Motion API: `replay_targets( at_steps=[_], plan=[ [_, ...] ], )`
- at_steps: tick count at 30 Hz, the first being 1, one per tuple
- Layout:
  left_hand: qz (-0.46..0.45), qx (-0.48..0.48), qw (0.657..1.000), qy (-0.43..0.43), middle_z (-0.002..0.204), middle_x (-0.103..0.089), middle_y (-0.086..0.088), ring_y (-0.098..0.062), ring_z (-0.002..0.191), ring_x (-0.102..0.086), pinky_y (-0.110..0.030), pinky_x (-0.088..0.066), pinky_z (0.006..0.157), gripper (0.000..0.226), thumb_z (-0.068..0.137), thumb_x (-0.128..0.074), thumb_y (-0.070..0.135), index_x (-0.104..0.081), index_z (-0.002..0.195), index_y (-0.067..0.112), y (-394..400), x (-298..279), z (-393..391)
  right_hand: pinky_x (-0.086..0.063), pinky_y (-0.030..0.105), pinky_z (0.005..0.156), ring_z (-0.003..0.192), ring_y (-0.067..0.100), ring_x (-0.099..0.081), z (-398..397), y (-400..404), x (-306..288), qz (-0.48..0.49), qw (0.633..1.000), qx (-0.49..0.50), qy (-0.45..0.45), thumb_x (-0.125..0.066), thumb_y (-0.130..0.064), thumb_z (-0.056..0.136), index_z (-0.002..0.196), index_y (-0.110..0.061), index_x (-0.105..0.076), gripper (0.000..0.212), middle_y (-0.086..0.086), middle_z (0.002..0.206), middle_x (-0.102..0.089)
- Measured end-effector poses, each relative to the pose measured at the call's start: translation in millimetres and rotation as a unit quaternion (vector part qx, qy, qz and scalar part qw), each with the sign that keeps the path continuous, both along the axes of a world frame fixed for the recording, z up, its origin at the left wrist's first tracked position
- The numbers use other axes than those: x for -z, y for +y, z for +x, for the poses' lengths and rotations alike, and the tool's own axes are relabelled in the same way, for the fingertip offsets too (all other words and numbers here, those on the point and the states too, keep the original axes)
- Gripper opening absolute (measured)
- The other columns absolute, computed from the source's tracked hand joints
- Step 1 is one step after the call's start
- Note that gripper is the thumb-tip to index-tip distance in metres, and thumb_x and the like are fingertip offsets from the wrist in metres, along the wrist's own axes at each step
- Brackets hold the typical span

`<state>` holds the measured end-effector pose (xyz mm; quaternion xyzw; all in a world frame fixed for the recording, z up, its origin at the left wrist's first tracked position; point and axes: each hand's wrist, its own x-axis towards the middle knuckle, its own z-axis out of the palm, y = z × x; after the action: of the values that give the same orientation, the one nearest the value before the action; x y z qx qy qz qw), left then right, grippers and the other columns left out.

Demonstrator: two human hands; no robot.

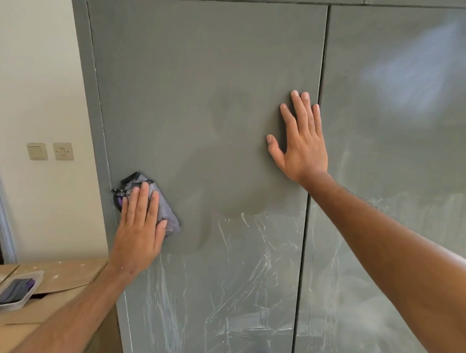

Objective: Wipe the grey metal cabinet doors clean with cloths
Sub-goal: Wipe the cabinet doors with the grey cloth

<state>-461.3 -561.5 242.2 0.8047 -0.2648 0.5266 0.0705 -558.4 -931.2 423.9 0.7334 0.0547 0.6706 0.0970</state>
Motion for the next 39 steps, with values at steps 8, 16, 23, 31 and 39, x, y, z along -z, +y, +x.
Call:
replay_targets(
  at_steps=[8,16,23,31,39],
  plan=[
    [-0.050,-0.045,0.996,0.052,0.171,-0.005,-0.026,-0.042,0.159,-0.005,-0.059,-0.015,0.127,0.066,0.107,-0.026,0.032,-0.016,0.161,-0.006,58,-38,8,-0.014,0.055,0.128,0.156,0.042,-0.019,0,0,-1,0.000,1.000,0.000,0.005,-0.049,-0.044,0.105,0.151,0.000,-0.043,0.064,0.024,0.166,-0.026],
    [0.087,-0.017,0.995,0.047,0.170,-0.007,-0.028,-0.047,0.157,-0.011,-0.057,-0.016,0.127,0.068,0.112,-0.014,0.039,-0.024,0.157,-0.012,56,54,-5,-0.014,0.054,0.128,0.156,0.042,-0.018,0,1,-1,0.002,1.000,-0.001,0.003,-0.049,-0.044,0.105,0.151,0.000,-0.043,0.064,0.024,0.166,-0.025],
    [-0.022,-0.016,0.996,0.090,0.169,-0.006,-0.031,-0.049,0.157,-0.006,-0.064,-0.017,0.125,0.065,0.107,-0.025,0.028,-0.018,0.158,-0.012,30,25,-5,-0.016,0.055,0.128,0.156,0.043,-0.020,-1,1,0,0.002,1.000,0.003,0.005,-0.048,-0.045,0.105,0.150,0.000,-0.044,0.064,0.024,0.166,-0.026],
    [0.097,0.013,0.995,0.031,0.171,-0.011,-0.023,-0.042,0.158,-0.012,-0.060,-0.022,0.125,0.063,0.109,-0.025,0.031,-0.021,0.161,-0.003,8,30,-14,-0.017,0.056,0.127,0.156,0.042,-0.021,-1,3,0,0.004,1.000,0.008,-0.001,-0.049,-0.044,0.105,0.150,0.000,-0.045,0.064,0.024,0.166,-0.027],
    [0.238,0.083,0.967,-0.027,0.174,-0.009,-0.012,-0.033,0.161,-0.008,-0.055,-0.024,0.125,0.066,0.107,-0.030,0.034,-0.013,0.166,0.008,-40,56,-21,-0.016,0.055,0.128,0.156,0.042,-0.020,-2,4,-1,0.007,1.000,0.006,0.005,-0.049,-0.044,0.105,0.151,-0.001,-0.045,0.064,0.024,0.166,-0.027]
  ],
)
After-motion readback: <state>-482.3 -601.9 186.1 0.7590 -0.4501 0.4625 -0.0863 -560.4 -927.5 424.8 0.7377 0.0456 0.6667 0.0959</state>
